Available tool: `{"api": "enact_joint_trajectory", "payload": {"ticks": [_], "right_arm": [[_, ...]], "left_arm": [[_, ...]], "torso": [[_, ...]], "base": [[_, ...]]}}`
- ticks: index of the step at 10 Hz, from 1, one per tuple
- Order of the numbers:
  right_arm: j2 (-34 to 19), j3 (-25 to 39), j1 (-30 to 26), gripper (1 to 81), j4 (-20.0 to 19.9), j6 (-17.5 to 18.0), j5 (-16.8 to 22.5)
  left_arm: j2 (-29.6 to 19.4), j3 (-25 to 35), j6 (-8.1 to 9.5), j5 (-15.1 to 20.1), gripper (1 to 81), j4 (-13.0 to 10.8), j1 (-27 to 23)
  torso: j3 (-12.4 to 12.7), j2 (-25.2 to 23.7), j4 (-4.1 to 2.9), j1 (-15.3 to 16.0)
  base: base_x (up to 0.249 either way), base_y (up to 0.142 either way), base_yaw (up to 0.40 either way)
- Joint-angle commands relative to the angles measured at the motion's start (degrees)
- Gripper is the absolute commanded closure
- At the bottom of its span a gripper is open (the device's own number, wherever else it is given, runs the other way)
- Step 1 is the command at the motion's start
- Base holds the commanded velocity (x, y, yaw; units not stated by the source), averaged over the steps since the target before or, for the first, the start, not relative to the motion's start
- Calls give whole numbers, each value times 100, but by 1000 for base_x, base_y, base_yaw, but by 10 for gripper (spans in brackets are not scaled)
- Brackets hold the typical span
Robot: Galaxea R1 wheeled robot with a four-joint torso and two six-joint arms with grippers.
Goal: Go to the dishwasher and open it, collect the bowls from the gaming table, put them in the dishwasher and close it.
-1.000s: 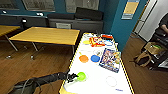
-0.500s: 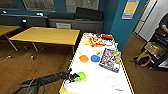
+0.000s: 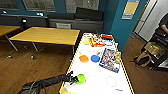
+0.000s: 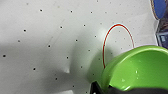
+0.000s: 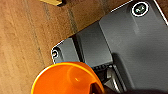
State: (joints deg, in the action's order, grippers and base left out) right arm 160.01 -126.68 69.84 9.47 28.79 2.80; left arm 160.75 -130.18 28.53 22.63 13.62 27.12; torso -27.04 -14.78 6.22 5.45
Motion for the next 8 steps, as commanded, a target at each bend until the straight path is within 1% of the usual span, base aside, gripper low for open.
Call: {"api": "enact_joint_trajectory", "payload": {"ticks": [1,2,3,4,5,7,8], "right_arm": [[-2,-83,-325,811,-7,-5,308],[16,-118,-325,811,2,-5,343],[42,-136,-325,811,2,-5,352],[51,-136,-325,811,11,-5,352],[51,-119,-325,811,20,-5,352],[16,-75,-299,811,37,-5,361],[-10,-49,-273,811,37,-14,352]], "left_arm": [[11,204,-14,471,811,-421,-694],[-103,448,-14,471,811,-421,-747],[-287,911,-22,471,811,-430,-870],[-532,1603,-49,471,811,-594,-1029],[-789,2225,-14,471,811,-861,-1151],[-1551,3461,-14,471,811,-1132,-1275],[-2051,4041,-14,471,811,-1221,-1275]], "torso": [[0,0,0,0],[0,0,0,0],[0,0,0,0],[0,0,0,0],[0,0,0,0],[0,0,0,0],[0,0,0,2]], "base": [[0,0,0],[0,0,0],[0,0,0],[0,0,0],[0,0,0],[0,0,0],[0,0,0]]}}
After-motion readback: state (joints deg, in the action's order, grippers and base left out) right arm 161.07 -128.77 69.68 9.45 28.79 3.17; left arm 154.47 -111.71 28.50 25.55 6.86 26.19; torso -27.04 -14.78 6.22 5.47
